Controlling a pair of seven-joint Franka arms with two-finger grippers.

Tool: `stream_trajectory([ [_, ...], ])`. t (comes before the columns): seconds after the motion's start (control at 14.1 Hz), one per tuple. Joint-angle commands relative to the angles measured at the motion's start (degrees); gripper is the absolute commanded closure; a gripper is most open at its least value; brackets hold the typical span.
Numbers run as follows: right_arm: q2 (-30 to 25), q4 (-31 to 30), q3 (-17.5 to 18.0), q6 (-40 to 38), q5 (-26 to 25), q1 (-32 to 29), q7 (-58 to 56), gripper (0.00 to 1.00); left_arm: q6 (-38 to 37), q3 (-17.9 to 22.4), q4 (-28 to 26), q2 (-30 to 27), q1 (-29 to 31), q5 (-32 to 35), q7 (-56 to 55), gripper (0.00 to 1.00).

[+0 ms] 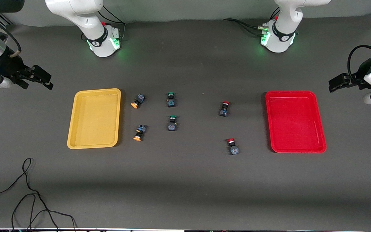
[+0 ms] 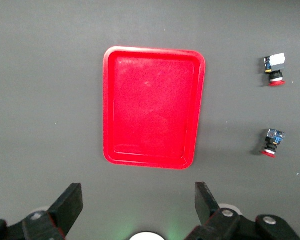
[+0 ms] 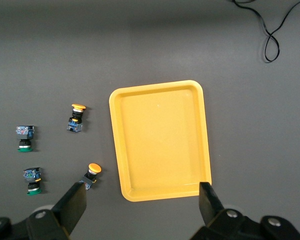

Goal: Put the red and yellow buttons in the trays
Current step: 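Grasp yellow button with the right gripper while the left gripper grasps red button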

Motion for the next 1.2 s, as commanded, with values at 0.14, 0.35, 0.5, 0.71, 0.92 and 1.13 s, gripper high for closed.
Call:
stream_trajectory([
  [0.14, 1.45, 1.18, 0.36, 0.44, -0.55, 0.01, -0.86, 0.00, -1.81, -0.69, 1.25, 1.12, 0.59, 0.35, -0.19, 0.00],
  [0.35, 3.82, 0.12, 4.13, 0.44, -0.55, -0.43, 3.60, 0.00, -1.72, -0.78, 0.98, 1.21, 0.51, 0.09, -0.37, 0.00],
  [0.5, 6.80, -0.93, 7.99, 1.93, -0.55, -0.43, 10.62, 0.00, -1.28, -1.04, -0.16, 1.47, -0.10, -0.18, -0.37, 0.00],
  [0.71, 10.32, -6.62, 13.88, 10.59, -0.29, 0.01, 24.66, 0.00, -0.49, -2.01, -2.45, 2.35, -4.13, -3.33, -2.04, 0.00],
  [0.92, 16.55, -16.20, 18.46, 26.67, -0.29, 1.84, 41.89, 0.00, 0.38, -2.27, -2.54, 5.86, -12.39, -3.69, -3.43, 0.00],
  [1.13, 25.68, -18.42, 18.29, 35.05, -0.29, 5.19, 50.54, 0.00, 6.08, -2.27, -5.24, 11.13, -21.35, -3.60, -14.14, 0.00],
])
